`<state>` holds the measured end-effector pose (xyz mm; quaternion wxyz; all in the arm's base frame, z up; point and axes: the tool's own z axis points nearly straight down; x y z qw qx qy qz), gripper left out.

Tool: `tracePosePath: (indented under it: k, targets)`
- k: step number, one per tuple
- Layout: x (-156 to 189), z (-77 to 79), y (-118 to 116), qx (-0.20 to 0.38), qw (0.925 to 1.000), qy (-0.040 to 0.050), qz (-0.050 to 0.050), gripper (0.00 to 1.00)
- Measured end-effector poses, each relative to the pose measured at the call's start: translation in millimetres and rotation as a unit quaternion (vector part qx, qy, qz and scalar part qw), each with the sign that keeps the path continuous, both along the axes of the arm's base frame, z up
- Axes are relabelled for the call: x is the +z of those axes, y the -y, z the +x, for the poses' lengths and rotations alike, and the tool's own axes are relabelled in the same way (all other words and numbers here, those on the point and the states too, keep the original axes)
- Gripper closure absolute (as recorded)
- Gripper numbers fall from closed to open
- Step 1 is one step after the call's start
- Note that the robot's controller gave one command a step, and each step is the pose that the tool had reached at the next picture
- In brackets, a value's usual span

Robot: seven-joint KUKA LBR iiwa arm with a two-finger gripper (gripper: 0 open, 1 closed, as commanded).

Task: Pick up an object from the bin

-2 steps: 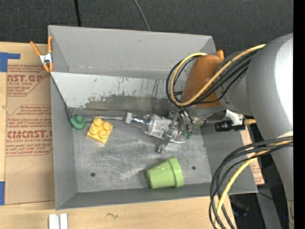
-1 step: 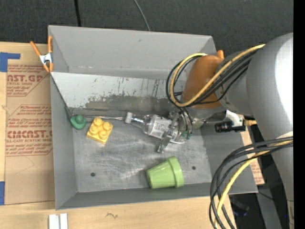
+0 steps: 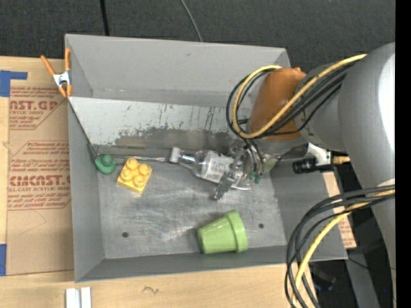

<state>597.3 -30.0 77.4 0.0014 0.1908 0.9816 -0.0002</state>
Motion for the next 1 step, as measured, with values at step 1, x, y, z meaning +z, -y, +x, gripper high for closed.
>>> tracePosePath:
  k: [1]
  targets:
    - [24.7,-2.7,-1.8,-0.006,1.0,-0.0003,0.001,1.0]
